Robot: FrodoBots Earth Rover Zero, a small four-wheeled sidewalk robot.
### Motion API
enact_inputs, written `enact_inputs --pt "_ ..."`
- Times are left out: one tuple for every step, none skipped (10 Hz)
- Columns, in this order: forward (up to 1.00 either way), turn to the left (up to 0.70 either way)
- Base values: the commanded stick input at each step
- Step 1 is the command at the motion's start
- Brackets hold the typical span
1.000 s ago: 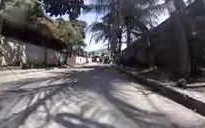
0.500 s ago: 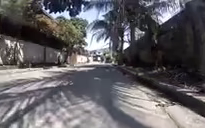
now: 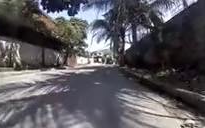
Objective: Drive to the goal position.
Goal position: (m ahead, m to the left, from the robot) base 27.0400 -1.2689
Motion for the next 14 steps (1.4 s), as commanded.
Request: enact_inputs --pt "1.0 -0.23" --pt "1.0 0.0" --pt "1.0 0.0" --pt "1.0 0.0" --pt "1.0 0.0" --pt "1.0 0.0" --pt "1.0 0.0" --pt "1.0 0.0" --pt "1.0 0.0" --pt "1.0 0.0" --pt "1.0 0.0" --pt "1.0 0.0" --pt "1.0 0.0" --pt "1.0 0.0"
